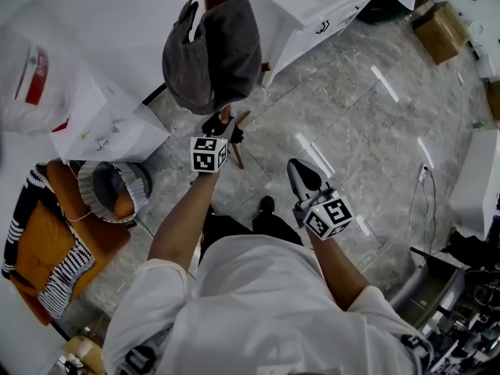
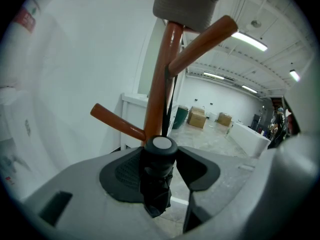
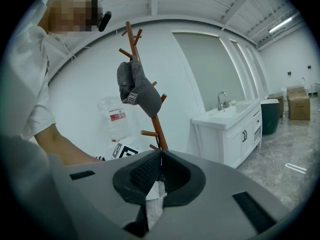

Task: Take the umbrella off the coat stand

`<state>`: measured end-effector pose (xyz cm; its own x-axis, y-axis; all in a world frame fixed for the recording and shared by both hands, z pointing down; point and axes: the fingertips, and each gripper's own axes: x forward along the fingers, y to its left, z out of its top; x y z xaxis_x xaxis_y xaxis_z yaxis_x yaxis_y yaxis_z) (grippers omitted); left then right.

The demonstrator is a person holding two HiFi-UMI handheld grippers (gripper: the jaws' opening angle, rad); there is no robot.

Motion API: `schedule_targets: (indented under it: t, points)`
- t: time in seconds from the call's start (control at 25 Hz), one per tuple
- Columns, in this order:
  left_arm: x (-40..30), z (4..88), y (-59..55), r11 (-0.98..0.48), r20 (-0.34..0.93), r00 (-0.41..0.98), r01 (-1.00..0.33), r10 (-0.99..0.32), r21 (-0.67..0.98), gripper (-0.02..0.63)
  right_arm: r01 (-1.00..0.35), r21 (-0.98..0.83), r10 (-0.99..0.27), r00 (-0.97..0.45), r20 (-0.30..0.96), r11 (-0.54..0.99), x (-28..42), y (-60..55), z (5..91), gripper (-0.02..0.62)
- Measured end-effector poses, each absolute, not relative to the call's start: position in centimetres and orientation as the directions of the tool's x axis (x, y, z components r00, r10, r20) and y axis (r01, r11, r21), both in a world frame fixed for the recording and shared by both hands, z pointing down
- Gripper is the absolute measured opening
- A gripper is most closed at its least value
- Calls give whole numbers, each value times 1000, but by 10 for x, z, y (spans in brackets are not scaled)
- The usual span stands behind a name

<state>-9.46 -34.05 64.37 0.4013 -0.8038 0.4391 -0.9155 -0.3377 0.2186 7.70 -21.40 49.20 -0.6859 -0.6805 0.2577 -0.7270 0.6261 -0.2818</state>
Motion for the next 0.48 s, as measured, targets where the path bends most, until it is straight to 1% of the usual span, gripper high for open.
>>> schedule_targets:
  t: [0.24, 0.48]
  points:
    - [-94, 620, -332, -347, 398, 423, -904, -814, 250, 210, -717, -289, -676, -696, 242, 635, 71, -217, 489, 15]
    - [-90, 607, -321, -378, 396, 449, -892, -801, 248, 210, -714, -294, -677, -698, 234, 635, 67, -219, 486, 15]
